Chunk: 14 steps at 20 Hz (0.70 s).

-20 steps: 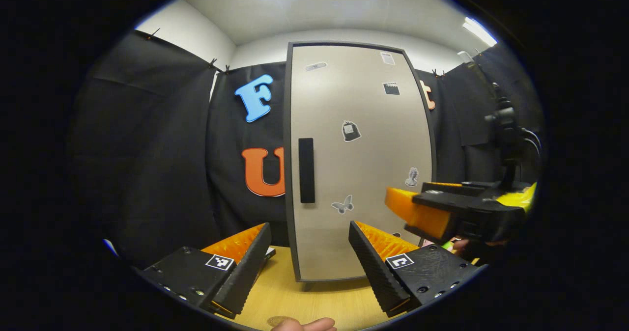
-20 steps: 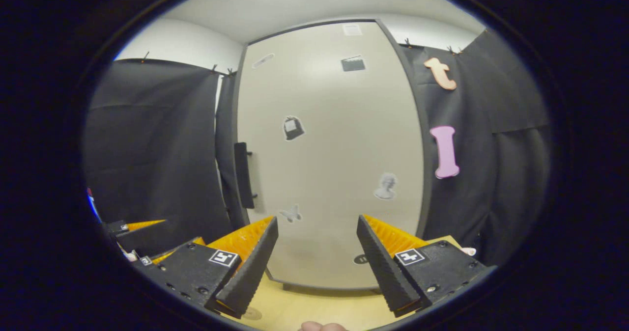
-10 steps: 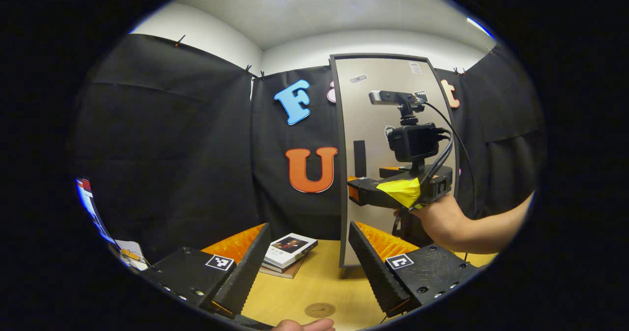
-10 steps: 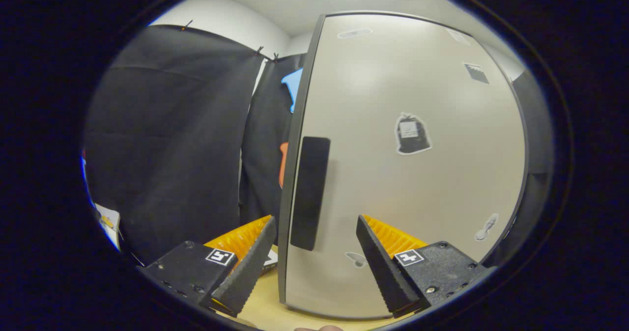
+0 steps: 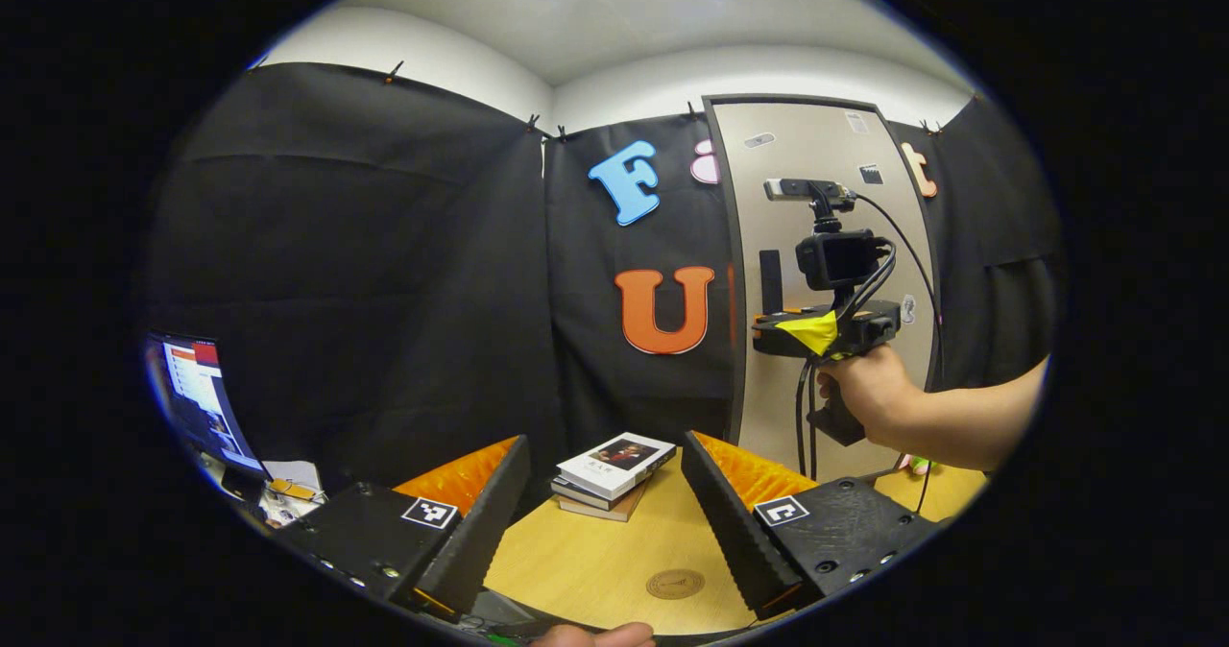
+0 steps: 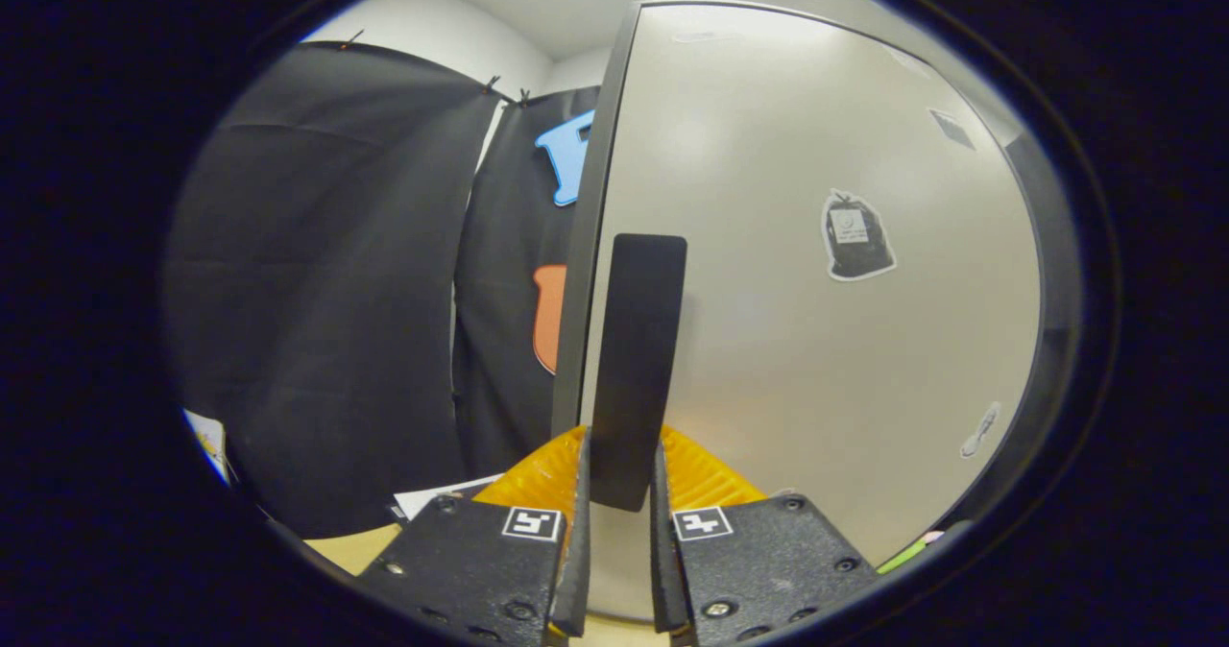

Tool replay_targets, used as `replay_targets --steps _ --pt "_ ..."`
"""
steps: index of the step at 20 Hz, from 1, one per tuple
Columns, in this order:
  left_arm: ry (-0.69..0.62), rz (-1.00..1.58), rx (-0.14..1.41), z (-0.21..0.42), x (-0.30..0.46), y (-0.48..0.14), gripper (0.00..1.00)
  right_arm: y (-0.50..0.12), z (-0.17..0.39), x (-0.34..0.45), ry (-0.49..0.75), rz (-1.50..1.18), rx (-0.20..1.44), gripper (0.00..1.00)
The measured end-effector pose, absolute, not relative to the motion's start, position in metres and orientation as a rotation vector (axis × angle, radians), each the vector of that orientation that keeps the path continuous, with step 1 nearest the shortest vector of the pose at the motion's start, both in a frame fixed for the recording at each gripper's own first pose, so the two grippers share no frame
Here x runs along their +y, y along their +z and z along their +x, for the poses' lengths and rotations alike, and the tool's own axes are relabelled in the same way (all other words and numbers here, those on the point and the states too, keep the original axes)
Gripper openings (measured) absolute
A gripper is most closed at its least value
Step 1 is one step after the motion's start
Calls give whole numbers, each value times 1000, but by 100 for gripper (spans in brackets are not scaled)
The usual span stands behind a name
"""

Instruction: Open the cabinet door with the right hand, grasp the bottle in the cabinet with the left hand and place it on the coaster, then close the cabinet door with the right hand.

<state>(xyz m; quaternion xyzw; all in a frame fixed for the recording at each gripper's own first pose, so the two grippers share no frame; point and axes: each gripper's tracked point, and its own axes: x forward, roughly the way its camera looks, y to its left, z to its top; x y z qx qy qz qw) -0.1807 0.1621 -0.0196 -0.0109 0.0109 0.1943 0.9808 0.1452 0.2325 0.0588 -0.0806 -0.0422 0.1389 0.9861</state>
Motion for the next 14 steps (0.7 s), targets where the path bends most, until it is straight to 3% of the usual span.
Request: replay_targets --steps 3,14 --pt "363 -26 11 -170 165 -22 96 58 133 232 319 -154 -71 23" --pt "201 -56 20 -122 132 -32 97 47 14 198 594 -135 -10 23"
